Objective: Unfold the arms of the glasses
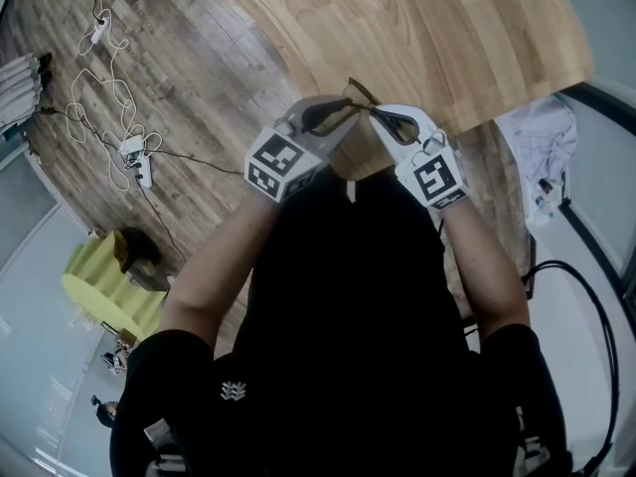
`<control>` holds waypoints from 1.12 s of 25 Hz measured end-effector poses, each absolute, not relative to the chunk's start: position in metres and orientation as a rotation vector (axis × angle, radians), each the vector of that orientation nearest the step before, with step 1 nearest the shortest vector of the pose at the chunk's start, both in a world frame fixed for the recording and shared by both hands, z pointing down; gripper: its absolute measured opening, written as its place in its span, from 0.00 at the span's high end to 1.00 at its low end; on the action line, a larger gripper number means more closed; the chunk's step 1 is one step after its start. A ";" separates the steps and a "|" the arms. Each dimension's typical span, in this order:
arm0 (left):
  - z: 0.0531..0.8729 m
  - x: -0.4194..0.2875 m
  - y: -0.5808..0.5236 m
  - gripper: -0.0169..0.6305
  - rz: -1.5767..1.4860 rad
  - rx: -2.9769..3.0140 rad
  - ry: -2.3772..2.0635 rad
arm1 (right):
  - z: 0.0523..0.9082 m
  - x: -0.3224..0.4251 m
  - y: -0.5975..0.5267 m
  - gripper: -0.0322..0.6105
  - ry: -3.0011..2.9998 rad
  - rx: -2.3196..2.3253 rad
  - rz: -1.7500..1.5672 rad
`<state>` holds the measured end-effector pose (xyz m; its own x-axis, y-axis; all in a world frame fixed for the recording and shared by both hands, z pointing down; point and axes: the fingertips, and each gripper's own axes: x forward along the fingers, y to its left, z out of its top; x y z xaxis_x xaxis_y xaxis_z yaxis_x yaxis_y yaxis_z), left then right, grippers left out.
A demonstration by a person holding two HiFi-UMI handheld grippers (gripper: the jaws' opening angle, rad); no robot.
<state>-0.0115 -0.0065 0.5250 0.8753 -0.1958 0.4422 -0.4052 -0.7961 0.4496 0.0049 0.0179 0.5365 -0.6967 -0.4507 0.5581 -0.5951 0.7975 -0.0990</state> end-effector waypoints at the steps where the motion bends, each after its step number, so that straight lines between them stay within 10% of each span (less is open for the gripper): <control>1: 0.525 -0.012 -0.007 0.84 0.509 2.491 -0.439 | 0.536 0.003 0.018 0.93 -2.468 0.772 0.372; 28: 0.486 0.016 0.010 0.91 0.620 2.598 -0.384 | 0.507 0.034 0.034 0.90 -2.408 0.862 0.352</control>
<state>0.0163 0.0102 0.4856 0.8609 -0.1623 0.4822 -0.3595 -0.8648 0.3507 0.0337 0.0336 0.5068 -0.6418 -0.5025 0.5793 -0.6474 0.7599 -0.0581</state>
